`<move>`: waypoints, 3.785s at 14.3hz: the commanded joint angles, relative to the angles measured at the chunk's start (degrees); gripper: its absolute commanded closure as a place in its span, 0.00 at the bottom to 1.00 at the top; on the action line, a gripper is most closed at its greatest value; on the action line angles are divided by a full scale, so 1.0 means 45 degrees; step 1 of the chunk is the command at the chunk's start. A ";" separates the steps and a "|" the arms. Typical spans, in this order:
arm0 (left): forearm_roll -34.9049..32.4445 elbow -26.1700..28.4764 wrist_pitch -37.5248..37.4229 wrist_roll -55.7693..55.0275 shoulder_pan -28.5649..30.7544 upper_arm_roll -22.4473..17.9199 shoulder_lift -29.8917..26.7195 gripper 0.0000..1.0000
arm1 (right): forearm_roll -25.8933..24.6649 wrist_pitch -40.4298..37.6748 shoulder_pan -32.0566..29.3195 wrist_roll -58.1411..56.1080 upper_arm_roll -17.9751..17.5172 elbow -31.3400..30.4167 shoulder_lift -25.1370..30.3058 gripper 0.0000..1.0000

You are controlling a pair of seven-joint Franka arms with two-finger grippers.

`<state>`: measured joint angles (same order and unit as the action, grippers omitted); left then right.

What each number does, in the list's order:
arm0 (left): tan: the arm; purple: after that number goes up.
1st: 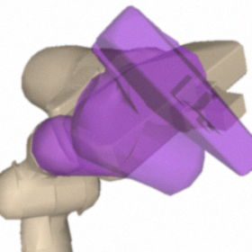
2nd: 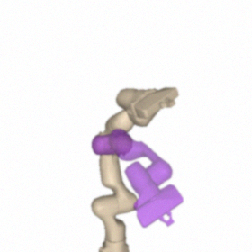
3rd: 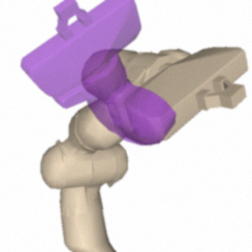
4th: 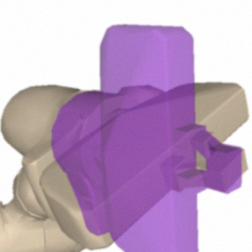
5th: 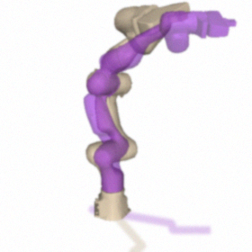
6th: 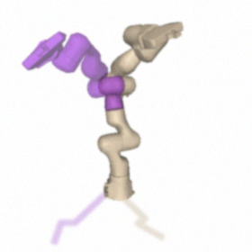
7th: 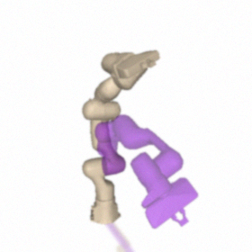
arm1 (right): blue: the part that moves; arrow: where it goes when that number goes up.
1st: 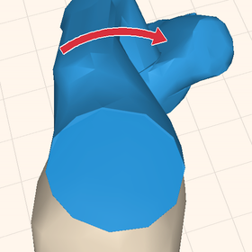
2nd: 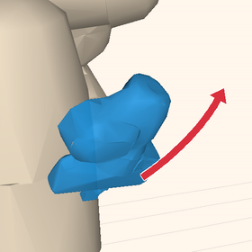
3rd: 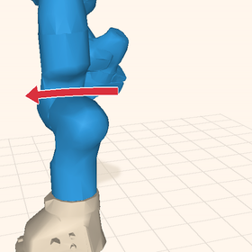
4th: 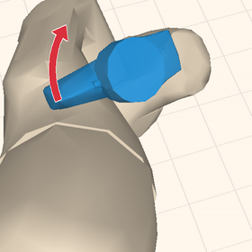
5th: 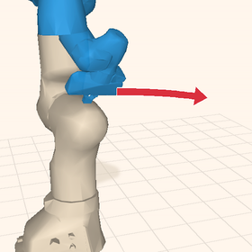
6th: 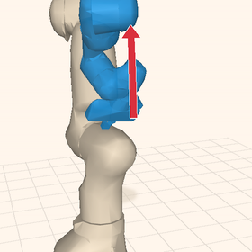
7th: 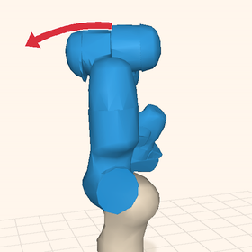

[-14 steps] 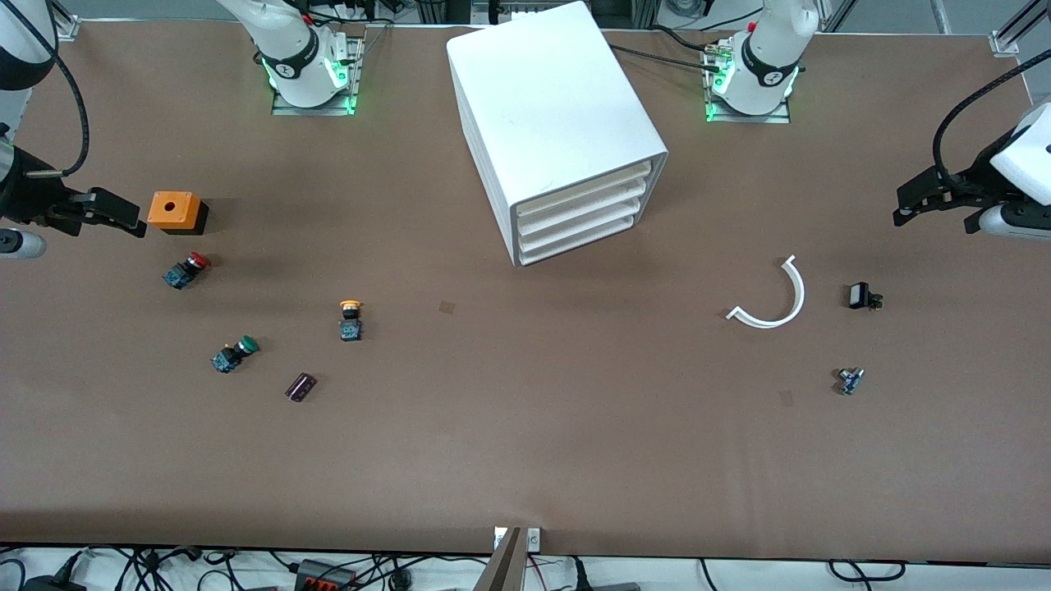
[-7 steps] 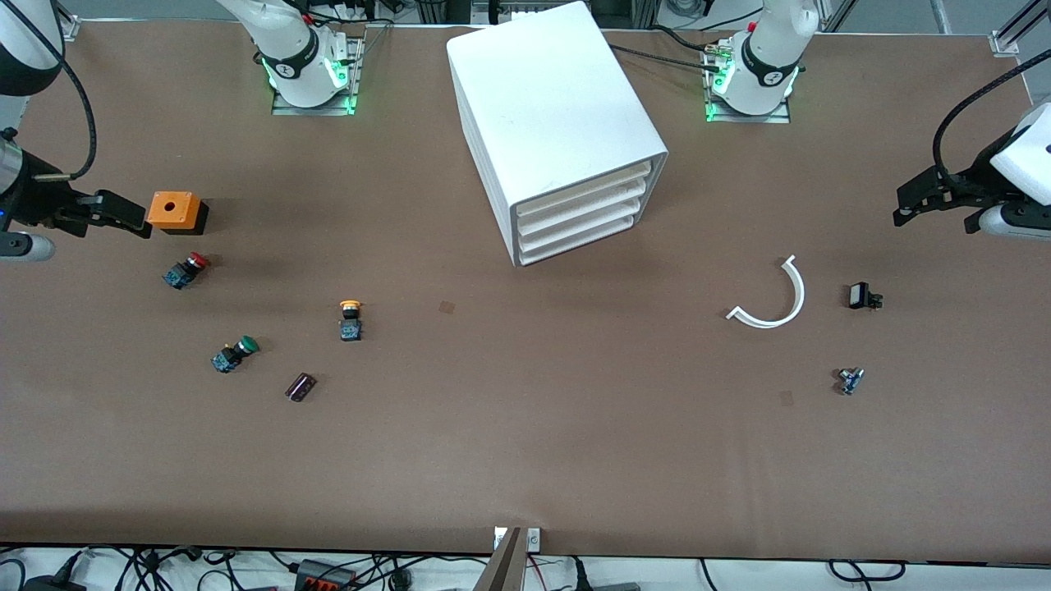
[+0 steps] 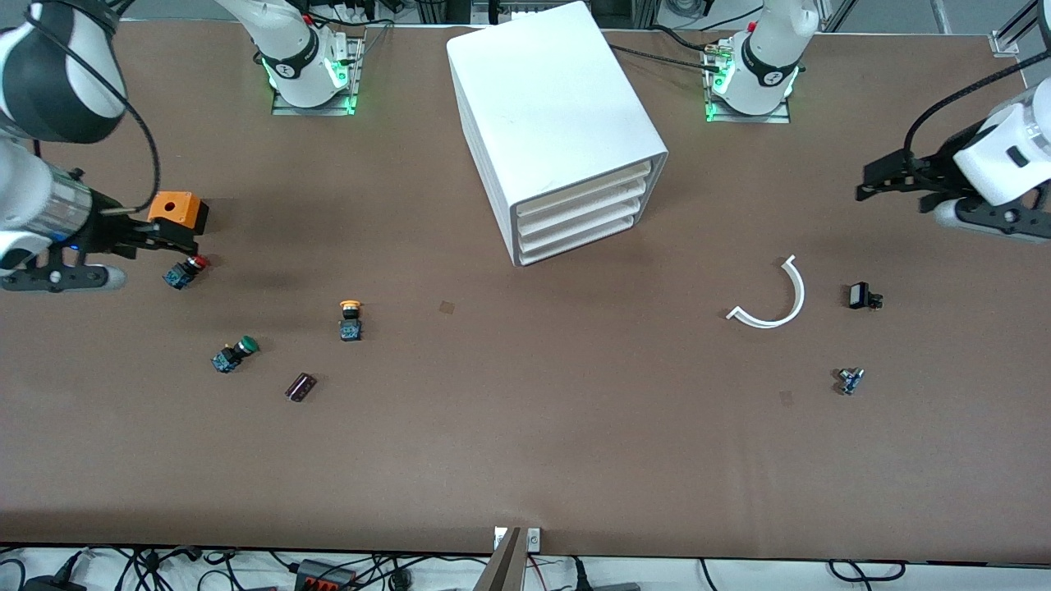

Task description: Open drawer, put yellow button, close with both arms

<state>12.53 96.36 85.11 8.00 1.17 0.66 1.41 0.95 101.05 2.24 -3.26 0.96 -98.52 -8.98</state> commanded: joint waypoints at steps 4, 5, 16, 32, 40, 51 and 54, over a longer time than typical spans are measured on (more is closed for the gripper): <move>0.4571 -0.0710 -0.2131 0.0524 -0.0045 0.0086 0.2514 0.00 | 0.0121 0.1389 0.1590 0.0020 0.0021 -0.0002 -0.1770 0.00; 0.5159 -0.0710 -0.2367 0.1126 -0.0084 0.0183 0.2964 0.00 | 0.0121 0.1624 0.1670 0.0020 0.0021 -0.0002 -0.2045 0.00; 0.9670 0.0983 -0.0753 0.6592 -0.0202 0.2313 0.6328 0.06 | 0.0043 0.3208 0.2939 0.0918 0.0040 -0.0002 -0.3784 0.00; 1.1318 0.3978 0.0267 1.1112 -0.0436 0.3036 0.6367 0.89 | 0.0101 0.5807 0.3233 0.1641 0.0021 -0.0060 -0.6442 0.00; 1.0207 0.1248 0.0228 1.0565 -0.0280 0.2627 0.7868 0.99 | 0.0101 0.5747 0.3253 0.1641 0.0021 -0.0021 -0.6677 0.31; 1.0126 -0.1061 0.0092 1.0117 -0.0125 0.1805 0.8965 0.01 | 0.0062 0.5554 0.3350 0.1426 0.0021 0.2395 -0.6325 0.98; 1.0068 -0.1275 -0.0666 0.8482 0.0305 0.1805 0.8693 0.00 | 0.0082 0.4424 0.3993 0.1466 0.0021 0.4308 -0.6325 1.00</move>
<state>59.50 93.55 84.71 51.26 1.27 8.74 40.15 1.00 125.18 17.99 3.53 0.81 -84.71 -37.52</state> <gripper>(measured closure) 0.511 0.595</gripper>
